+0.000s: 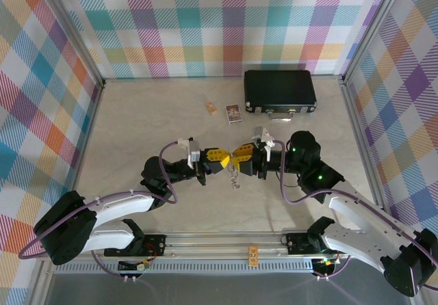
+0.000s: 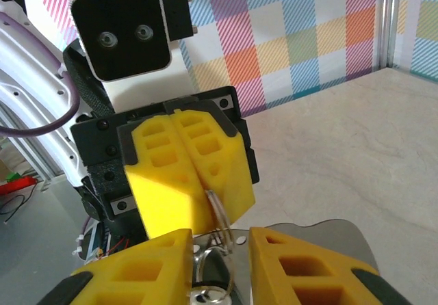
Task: Put the keys on the keyring
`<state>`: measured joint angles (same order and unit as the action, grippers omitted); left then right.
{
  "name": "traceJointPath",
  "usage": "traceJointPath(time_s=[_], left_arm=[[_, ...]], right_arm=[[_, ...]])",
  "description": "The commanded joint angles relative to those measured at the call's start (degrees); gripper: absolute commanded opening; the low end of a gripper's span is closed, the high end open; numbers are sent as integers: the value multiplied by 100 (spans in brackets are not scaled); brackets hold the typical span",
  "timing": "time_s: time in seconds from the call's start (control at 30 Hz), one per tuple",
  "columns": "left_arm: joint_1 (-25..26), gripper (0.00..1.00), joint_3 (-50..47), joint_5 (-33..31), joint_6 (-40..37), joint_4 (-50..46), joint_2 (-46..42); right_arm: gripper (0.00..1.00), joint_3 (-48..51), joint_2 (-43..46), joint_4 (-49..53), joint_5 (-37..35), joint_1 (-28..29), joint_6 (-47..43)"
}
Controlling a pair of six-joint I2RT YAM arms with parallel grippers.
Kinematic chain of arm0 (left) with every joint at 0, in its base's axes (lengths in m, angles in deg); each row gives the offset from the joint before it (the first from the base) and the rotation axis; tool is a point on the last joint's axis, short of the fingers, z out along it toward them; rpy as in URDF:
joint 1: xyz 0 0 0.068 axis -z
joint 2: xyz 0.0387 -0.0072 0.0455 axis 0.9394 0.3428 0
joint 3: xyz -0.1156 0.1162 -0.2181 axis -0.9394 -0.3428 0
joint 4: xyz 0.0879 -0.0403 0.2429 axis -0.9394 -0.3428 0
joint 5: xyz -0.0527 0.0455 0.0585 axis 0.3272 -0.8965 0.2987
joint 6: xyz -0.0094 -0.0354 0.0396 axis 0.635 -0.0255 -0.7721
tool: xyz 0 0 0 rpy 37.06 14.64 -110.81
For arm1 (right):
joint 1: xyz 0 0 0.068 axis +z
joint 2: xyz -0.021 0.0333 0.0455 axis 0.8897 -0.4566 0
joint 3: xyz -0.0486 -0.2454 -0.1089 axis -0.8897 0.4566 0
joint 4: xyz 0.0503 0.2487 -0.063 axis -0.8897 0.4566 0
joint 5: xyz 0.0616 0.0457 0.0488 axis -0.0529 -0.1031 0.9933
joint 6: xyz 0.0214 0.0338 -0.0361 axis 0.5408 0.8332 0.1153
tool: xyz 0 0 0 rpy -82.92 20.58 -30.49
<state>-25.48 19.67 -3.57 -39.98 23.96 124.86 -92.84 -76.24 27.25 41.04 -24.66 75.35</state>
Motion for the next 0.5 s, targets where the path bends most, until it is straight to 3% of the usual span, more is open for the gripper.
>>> traceJointPath(time_s=[0.0,0.13,0.37,0.47], left_arm=[[-24,0,218,183,127,450,-56],[-18,0,232,247,161,454,-28],[-20,0,223,274,165,441,-6],[-18,0,206,251,153,447,-7]], right_arm=[[26,-192,-46,-85,298,-55,83],[21,-272,-112,-89,533,-65,100],[0,-291,-96,-115,646,-73,69],[0,-296,-78,-74,677,-73,28]])
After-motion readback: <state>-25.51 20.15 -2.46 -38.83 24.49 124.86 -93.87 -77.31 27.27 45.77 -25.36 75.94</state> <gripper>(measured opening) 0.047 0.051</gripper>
